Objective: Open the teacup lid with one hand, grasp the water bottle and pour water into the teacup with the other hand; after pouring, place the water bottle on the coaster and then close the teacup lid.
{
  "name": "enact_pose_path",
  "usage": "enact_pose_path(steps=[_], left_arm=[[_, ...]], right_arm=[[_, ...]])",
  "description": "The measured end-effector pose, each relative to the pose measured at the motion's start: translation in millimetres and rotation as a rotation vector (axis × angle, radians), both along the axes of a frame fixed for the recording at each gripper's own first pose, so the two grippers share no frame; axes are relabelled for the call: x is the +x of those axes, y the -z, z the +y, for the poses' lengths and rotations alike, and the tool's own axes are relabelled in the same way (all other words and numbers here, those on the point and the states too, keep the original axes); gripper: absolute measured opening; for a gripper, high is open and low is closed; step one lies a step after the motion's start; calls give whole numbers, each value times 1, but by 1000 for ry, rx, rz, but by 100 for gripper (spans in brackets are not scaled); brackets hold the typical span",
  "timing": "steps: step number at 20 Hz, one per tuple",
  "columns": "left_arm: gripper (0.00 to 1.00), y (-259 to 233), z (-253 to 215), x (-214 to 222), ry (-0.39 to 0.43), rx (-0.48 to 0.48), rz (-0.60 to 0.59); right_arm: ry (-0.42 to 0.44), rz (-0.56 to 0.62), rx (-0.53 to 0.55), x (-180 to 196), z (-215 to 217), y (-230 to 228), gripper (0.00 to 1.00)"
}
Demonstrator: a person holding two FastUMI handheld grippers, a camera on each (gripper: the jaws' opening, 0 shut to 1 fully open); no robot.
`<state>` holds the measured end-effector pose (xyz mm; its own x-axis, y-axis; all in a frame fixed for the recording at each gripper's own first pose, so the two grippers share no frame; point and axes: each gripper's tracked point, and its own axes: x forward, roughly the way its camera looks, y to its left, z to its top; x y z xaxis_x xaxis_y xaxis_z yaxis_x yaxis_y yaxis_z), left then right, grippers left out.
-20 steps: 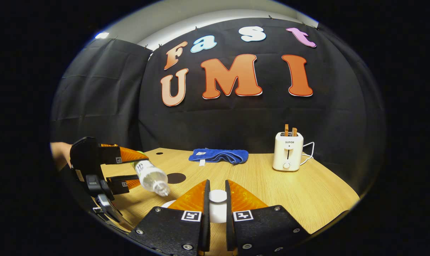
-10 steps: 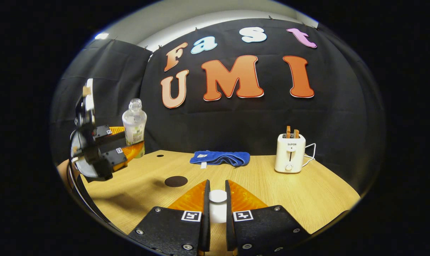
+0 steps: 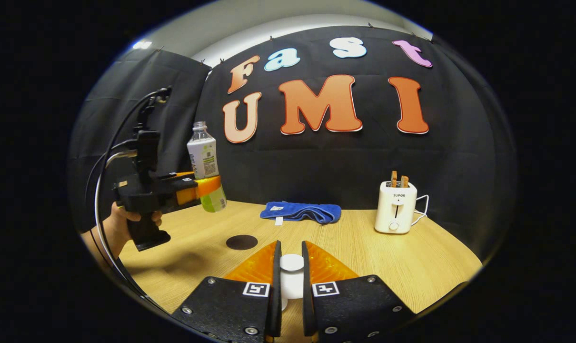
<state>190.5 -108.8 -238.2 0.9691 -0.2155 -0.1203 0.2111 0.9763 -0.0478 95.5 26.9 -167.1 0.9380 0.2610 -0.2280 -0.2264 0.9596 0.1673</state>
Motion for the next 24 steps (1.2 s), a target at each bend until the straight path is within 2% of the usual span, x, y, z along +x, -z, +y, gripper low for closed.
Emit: enact_pose_path(steps=[1,3,5,8,16,18,21,24], left_arm=[[60,9,-2,5,-5,-53,39],[63,22,-6,8,0,-132,100],[60,35,-12,7,42,-165,161],[63,50,-14,6,58,-152,208],[61,80,-16,5,68,-73,286],[65,85,-15,6,63,-56,290],[61,89,-14,3,59,-38,312],[65,93,-17,4,72,-40,315]], right_arm=[[-1,4,1,0,0,3,18],[0,11,5,-1,0,7,18],[1,19,3,-3,0,9,18],[-1,27,3,-5,0,15,18],[-13,30,12,-8,6,17,18],[-15,33,11,-8,7,18,18],[-13,41,5,-7,7,22,18],[-12,44,6,-5,10,22,18]])
